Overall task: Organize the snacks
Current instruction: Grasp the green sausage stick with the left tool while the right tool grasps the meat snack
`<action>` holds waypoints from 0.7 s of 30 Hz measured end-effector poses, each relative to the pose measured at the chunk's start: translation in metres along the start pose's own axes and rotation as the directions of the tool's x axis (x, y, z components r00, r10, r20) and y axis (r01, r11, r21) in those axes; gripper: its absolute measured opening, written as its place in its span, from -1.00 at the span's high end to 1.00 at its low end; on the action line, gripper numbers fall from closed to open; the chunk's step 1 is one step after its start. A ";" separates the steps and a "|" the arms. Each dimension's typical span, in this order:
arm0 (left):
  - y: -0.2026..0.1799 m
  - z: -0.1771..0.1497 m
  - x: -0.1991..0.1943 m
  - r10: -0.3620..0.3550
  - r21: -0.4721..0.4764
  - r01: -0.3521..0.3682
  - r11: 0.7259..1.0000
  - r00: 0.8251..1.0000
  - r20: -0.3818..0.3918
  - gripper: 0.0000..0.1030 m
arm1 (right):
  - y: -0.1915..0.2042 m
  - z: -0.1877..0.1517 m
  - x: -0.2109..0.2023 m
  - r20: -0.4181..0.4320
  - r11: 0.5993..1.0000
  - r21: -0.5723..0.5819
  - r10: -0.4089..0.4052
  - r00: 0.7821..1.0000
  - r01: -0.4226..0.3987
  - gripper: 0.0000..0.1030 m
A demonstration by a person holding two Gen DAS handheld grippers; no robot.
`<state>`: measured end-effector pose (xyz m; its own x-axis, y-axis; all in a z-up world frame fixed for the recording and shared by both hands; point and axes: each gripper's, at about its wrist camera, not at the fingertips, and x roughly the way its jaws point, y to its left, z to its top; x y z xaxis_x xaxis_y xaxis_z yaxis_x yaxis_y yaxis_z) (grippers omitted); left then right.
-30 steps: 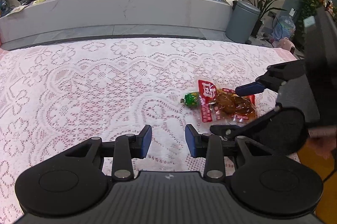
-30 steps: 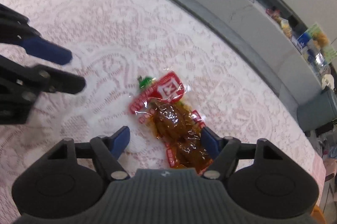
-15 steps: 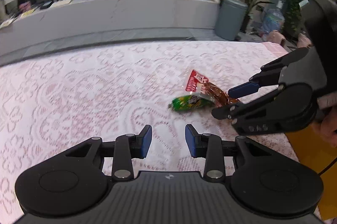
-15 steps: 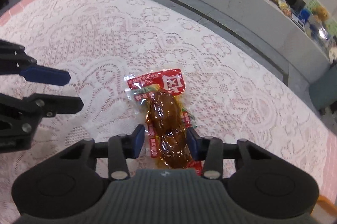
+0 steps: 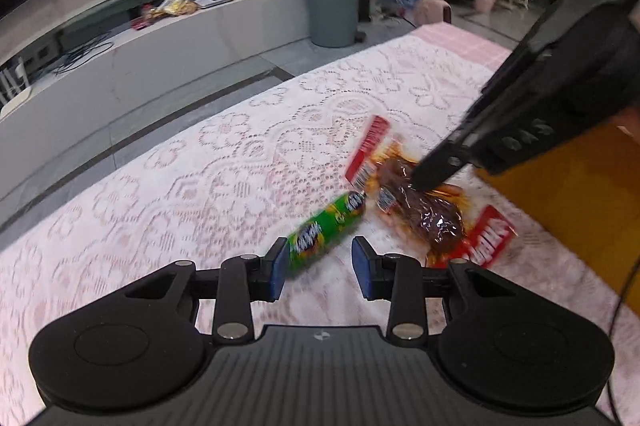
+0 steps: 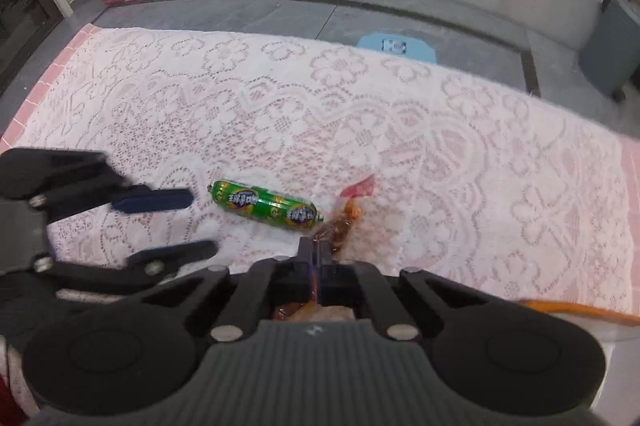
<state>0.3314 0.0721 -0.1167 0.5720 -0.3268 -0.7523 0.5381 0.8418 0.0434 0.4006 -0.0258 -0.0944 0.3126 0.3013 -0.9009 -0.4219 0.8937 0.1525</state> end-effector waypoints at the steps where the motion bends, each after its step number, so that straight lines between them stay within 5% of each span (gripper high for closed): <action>1: 0.002 0.002 0.006 -0.010 0.013 0.010 1.000 1.000 -0.015 0.18 | 0.000 -0.001 0.000 -0.001 1.000 -0.009 -0.011 1.000 0.011 1.00; 7: -0.004 0.013 0.030 -0.001 0.169 0.014 0.985 0.997 -0.078 0.07 | -0.003 -0.001 0.001 0.010 0.999 -0.005 0.035 0.999 -0.035 1.00; 16: -0.006 0.017 0.045 0.021 0.200 0.008 0.980 0.989 -0.145 0.08 | 0.006 0.008 0.004 0.023 0.996 0.022 0.082 0.996 -0.083 0.99; 21: -0.007 0.021 0.042 0.016 0.137 0.008 0.990 0.985 -0.171 0.32 | 0.007 0.008 0.002 0.009 0.995 0.057 0.081 0.997 -0.081 0.45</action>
<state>0.3652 0.0436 -0.1350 0.4659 -0.2349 -0.8531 0.6226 0.7721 0.1274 0.4048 -0.0160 -0.0915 0.2847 0.3755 -0.8820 -0.3968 0.8837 0.2482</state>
